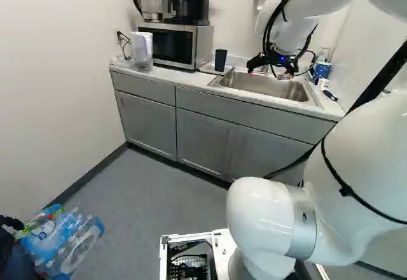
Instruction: Rinse the cup and place it in the tray
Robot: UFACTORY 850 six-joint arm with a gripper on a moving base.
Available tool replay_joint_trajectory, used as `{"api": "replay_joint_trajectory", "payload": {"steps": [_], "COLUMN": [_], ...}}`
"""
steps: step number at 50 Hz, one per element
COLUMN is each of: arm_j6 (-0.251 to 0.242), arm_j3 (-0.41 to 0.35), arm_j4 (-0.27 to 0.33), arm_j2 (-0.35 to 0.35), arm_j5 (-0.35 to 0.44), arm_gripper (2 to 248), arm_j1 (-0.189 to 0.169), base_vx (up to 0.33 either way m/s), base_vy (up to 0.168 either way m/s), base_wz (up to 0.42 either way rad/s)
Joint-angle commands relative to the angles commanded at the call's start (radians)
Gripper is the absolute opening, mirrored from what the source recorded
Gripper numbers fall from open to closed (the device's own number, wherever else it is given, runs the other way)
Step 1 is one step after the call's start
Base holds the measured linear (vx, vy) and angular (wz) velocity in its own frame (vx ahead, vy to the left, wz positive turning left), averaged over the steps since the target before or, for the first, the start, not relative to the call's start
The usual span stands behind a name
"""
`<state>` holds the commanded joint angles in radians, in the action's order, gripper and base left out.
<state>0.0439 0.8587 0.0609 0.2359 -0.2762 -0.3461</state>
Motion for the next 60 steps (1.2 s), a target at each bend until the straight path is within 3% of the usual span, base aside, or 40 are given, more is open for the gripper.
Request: {"api": "replay_joint_trajectory", "payload": {"steps": [30, 60], "arm_j6": [-0.009, -0.021], "arm_j3": [-0.153, -0.373], "arm_j4": [-0.012, -0.029], "arm_j2": [0.009, 0.021], "arm_j5": [0.228, 0.556], "arm_gripper": [247, 247], "arm_j1": [0.069, 0.168], "base_vx": [0.000, 0.000], "base_vy": [0.000, 0.000], "base_wz": [0.000, 0.000]}}
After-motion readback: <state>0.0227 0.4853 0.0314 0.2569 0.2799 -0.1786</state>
